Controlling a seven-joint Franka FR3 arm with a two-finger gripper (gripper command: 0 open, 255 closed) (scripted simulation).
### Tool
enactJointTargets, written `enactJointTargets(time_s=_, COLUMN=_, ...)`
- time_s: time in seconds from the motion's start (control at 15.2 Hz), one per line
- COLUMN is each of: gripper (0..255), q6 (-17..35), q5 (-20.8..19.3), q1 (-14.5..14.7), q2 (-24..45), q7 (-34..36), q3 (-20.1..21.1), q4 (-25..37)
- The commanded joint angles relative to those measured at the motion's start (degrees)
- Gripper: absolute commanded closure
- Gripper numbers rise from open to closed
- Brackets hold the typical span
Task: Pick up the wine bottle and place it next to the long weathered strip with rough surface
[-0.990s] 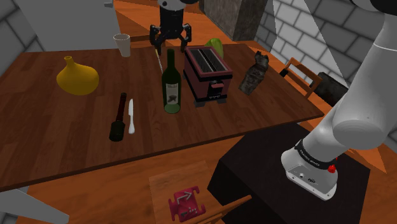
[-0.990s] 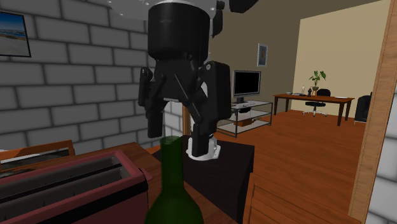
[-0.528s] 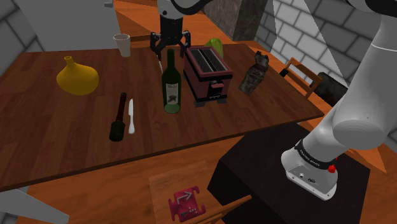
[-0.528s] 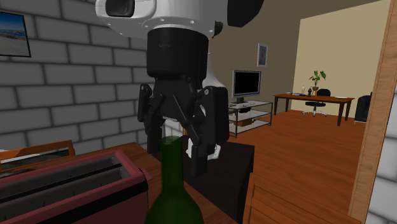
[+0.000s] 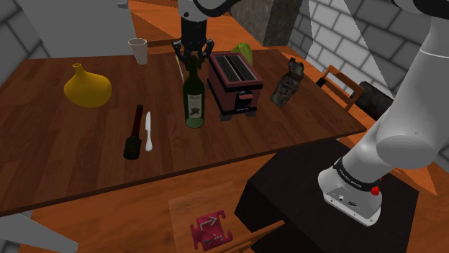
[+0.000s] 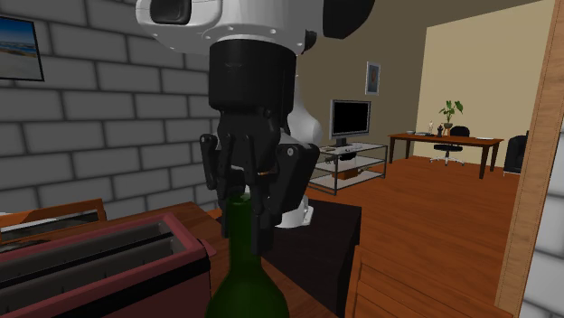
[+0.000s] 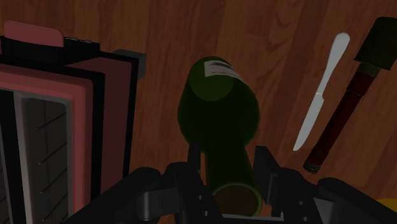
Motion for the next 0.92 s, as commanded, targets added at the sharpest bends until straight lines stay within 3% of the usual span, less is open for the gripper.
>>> enactJointTargets(time_s=0.0, gripper=255, q6=0.0, q5=0.0, q1=0.0, q2=0.0, q7=0.0, q3=0.0, q4=0.0)
enactJointTargets(time_s=0.33, gripper=255, q6=0.0, q5=0.0, q1=0.0, q2=0.0, q7=0.0, q3=0.0, q4=0.0)
enactJointTargets(time_s=0.86, gripper=255, q6=-5.8, q5=0.6, q1=0.1, q2=-0.9, q7=-0.7, q3=0.2, q4=5.0)
